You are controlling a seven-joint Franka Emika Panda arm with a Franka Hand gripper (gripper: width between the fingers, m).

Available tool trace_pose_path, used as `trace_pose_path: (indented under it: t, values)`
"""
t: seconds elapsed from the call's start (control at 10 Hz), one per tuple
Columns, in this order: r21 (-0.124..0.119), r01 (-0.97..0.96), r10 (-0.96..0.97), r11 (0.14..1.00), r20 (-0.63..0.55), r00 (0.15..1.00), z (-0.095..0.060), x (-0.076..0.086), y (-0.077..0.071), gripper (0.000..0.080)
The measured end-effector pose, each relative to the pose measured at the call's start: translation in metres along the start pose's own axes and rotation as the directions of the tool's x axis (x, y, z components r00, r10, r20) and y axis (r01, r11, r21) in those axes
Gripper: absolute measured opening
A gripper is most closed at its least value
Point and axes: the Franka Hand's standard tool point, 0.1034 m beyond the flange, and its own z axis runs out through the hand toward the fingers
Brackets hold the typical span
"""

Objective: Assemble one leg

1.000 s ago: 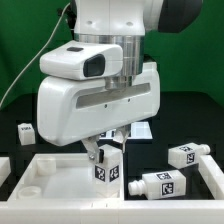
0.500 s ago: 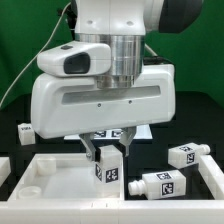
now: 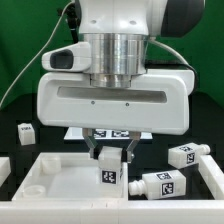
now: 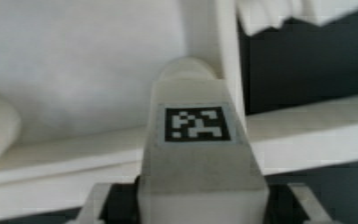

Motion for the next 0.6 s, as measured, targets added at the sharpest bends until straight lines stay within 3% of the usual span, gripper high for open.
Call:
trace_pose_path:
  t: [0.3, 0.4, 0.5, 0.6]
  values:
    - [0.011, -0.154, 0.154, 0.988, 0.015, 0.988, -0.0005, 0.0001, 0.0019, 0.0285]
    - [0.012, -0.15, 0.15, 0.989, 0.016, 0.989, 0.0001, -0.0006, 0.001, 0.037]
    - [0.012, -0.113, 0.112, 0.994, 0.015, 0.994, 0.0001, -0.0005, 0.0012, 0.0507]
    - [0.016, -0.067, 0.067, 0.998, 0.013, 0.998, -0.0024, -0.0004, -0.0006, 0.0507]
